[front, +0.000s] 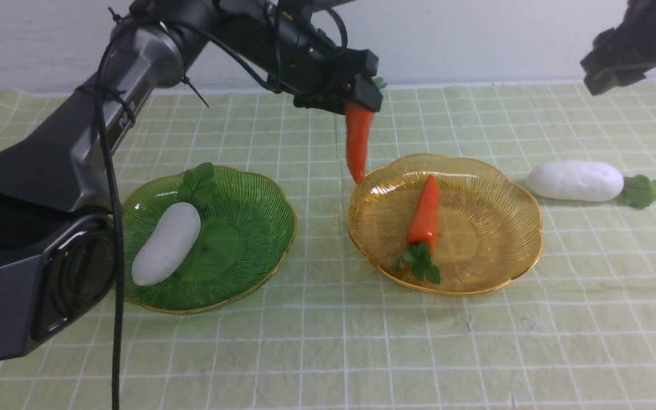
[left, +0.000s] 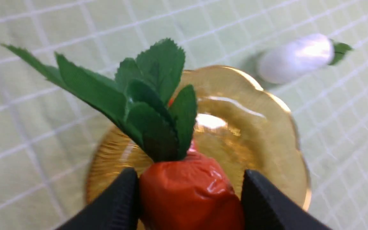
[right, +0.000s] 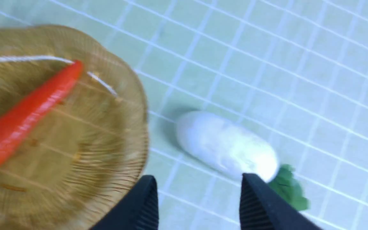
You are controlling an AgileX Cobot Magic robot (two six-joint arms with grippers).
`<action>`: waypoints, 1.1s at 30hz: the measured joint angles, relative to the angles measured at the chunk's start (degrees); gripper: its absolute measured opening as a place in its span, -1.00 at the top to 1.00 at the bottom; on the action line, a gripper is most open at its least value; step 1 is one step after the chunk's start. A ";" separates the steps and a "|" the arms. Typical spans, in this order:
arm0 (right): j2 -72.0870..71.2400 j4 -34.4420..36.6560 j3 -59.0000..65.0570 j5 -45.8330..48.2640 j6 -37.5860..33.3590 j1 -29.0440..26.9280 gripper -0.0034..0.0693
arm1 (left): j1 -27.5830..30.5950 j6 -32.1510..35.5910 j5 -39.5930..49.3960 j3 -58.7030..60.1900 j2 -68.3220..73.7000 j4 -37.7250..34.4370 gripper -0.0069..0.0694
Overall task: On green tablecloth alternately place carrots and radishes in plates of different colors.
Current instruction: 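Pick up the white radish and place it on the plate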
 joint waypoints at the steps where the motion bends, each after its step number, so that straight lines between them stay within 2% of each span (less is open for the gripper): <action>1: 1.55 -0.66 0.00 -1.58 -2.03 -0.96 0.17 | -1.72 0.05 1.32 -0.40 -0.04 -0.85 -0.13; 3: 4.76 -0.51 0.00 -3.12 -4.89 -1.87 0.22 | -4.56 0.05 1.77 -0.50 0.55 0.21 -0.13; 6: 9.72 1.41 0.00 -3.94 -7.84 -2.03 0.20 | -8.19 -0.98 1.15 -0.50 2.90 6.30 -0.13; 10: 14.62 2.23 0.00 -5.11 -8.80 -2.03 -0.10 | -8.95 -6.03 -1.66 -0.50 6.12 12.92 -0.13; 13: 16.24 1.61 0.00 -6.20 -8.89 -2.03 -0.50 | -8.84 -7.78 -4.63 -0.50 7.52 14.20 -0.14; 15: 17.07 0.67 0.00 -7.42 -8.89 -2.03 -0.75 | -8.84 -7.93 -5.84 -0.50 8.10 14.74 -0.26; 18: 18.45 -2.90 0.00 -9.23 -8.89 -1.38 -0.94 | -8.89 -8.60 -6.01 -0.50 8.54 17.14 -0.67; 20: 19.53 -4.66 0.00 -10.10 -8.89 -0.64 -0.95 | -8.89 -8.99 -5.77 -0.50 8.58 17.64 -0.89; 22: 20.66 -5.68 0.00 -11.24 -8.89 -0.22 -0.95 | -8.89 -9.06 -5.21 -0.60 8.58 17.64 -0.95; 28: 22.61 -8.12 -0.57 -14.77 -8.74 0.17 -0.89 | -8.89 -9.17 2.15 -4.32 8.58 17.58 -0.92; 30: 23.01 -9.05 -0.89 -15.03 -7.63 0.17 -0.74 | -8.89 -9.17 3.80 -6.90 8.17 17.69 -0.74; 33: 22.96 -11.56 -0.95 -14.84 -3.53 0.17 -0.29 | -8.89 -9.17 4.46 -9.79 5.33 18.57 -0.10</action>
